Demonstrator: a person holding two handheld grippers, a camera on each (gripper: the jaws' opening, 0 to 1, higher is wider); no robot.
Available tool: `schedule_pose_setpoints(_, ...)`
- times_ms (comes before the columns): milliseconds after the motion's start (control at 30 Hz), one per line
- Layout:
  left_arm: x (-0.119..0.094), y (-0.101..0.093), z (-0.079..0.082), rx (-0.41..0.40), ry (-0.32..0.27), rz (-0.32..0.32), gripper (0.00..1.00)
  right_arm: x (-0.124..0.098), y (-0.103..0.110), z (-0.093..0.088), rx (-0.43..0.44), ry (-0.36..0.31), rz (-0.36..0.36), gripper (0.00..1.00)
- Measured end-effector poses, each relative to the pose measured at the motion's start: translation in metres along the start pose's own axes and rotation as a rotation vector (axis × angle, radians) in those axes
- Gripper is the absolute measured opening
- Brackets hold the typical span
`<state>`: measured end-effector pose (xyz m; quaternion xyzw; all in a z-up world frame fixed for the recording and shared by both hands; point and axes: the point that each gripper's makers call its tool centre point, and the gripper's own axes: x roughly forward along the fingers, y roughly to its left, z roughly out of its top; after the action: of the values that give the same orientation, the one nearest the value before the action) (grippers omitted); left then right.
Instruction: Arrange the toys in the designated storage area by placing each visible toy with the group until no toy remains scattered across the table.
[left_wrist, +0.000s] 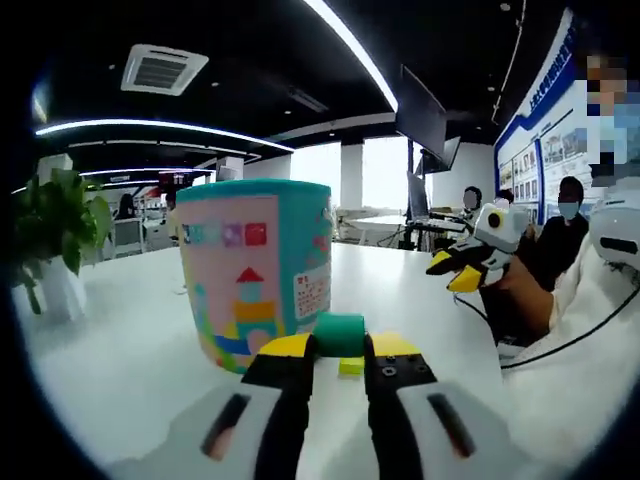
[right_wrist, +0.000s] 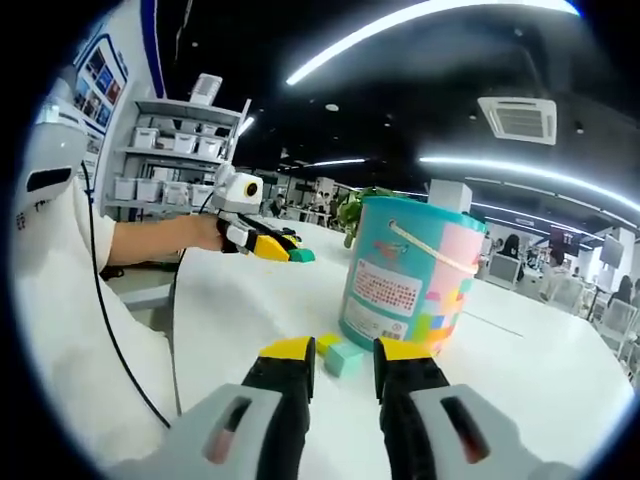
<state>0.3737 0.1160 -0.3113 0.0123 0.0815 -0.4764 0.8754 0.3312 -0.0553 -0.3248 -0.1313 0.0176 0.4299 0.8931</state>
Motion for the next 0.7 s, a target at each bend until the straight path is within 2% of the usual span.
schedule_pose_setpoints(167,-0.003,0.006,0.015,-0.010,-0.008,0.000,0.20,-0.001,-0.001,0.000,-0.001,0.001,-0.002,0.23)
schedule_pose_setpoints(300,-0.005,0.010,0.036,0.005,-0.008,0.001,0.20,-0.002,-0.001,0.001,-0.004,0.000,-0.002,0.23)
schedule_pose_setpoints(400,-0.007,0.009,0.049,-0.027,-0.028,-0.012,0.20,-0.003,-0.003,0.003,-0.004,-0.008,-0.006,0.23)
schedule_pose_setpoints(567,-0.008,0.013,0.078,-0.015,-0.048,-0.003,0.20,-0.003,-0.006,0.004,0.001,-0.012,-0.015,0.23)
schedule_pose_setpoints(700,-0.005,0.014,0.107,0.039,-0.042,-0.020,0.20,-0.006,-0.006,0.001,0.000,-0.005,-0.018,0.23)
